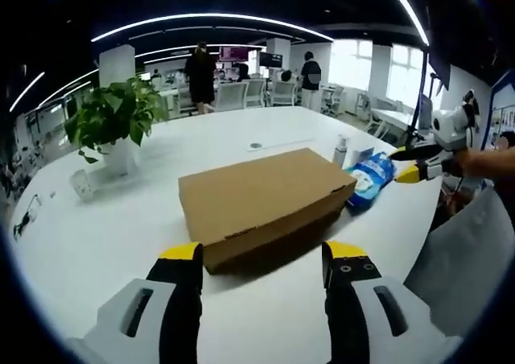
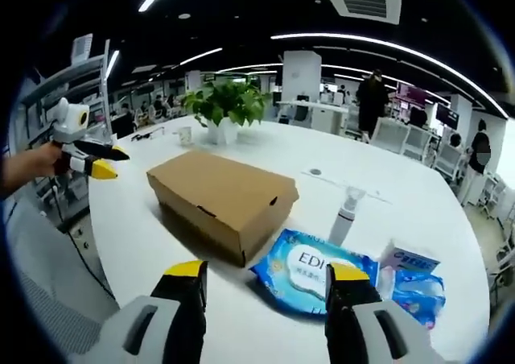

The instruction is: Operate the shoe box by opening the lid, removing the specified soft item, and placing it in the target area until the item is outside and the box remains undamaged.

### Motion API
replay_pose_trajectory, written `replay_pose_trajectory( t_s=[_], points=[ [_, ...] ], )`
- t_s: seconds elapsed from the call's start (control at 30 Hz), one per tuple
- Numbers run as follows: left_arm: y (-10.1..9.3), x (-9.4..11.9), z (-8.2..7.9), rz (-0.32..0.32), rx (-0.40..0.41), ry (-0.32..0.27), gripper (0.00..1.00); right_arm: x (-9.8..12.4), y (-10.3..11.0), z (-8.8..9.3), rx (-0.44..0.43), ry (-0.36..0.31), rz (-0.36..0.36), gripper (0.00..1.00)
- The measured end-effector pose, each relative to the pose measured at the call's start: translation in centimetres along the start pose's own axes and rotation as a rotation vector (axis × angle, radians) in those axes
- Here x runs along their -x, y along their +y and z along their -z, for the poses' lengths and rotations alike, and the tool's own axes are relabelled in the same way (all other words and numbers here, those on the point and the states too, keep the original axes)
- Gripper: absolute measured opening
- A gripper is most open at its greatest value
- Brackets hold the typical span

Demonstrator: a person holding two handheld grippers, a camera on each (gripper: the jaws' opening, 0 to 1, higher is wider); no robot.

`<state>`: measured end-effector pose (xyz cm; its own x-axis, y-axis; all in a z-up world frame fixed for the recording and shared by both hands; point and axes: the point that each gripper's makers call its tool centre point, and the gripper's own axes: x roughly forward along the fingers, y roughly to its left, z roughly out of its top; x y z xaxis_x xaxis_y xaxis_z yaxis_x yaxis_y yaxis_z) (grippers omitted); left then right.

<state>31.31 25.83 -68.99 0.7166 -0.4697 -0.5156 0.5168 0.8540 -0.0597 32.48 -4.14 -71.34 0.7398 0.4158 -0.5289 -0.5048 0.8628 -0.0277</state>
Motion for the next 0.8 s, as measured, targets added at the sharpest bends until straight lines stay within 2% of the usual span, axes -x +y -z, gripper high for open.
replay_pose_trajectory(
  t_s=[0.33, 0.5, 0.53, 0.57, 0.63, 0.73, 0.8],
  points=[
    [-3.8, 1.6, 1.5, 0.031, -0.042, -0.014, 0.78, 4.6, -0.5, 1.7, 0.002, -0.015, 0.046, 0.7],
    [-4.9, 2.5, 1.8, 0.031, -0.055, -0.05, 0.85, 6.6, -0.7, 2.6, -0.009, -0.02, 0.068, 0.76],
    [-5.0, 2.6, 1.8, 0.029, -0.058, -0.056, 0.87, 6.8, -0.8, 2.5, -0.019, -0.014, 0.071, 0.77],
    [-5.1, 2.8, 1.7, 0.027, -0.059, -0.07, 0.89, 7.2, -0.9, 2.1, -0.013, -0.038, 0.077, 0.78],
    [-5.1, 3.0, 1.8, 0.025, -0.044, -0.074, 0.92, 7.7, -1.2, 2.0, 0.021, -0.052, 0.094, 0.82],
    [-5.4, 3.4, 2.0, 0.022, -0.017, -0.091, 0.99, 8.4, -1.1, 2.8, 0.024, -0.041, 0.089, 0.84],
    [-5.6, 3.8, 2.2, 0.016, -0.016, -0.099, 1.0, 9.0, -1.0, 3.4, 0.019, -0.044, 0.09, 0.86]
  ],
)
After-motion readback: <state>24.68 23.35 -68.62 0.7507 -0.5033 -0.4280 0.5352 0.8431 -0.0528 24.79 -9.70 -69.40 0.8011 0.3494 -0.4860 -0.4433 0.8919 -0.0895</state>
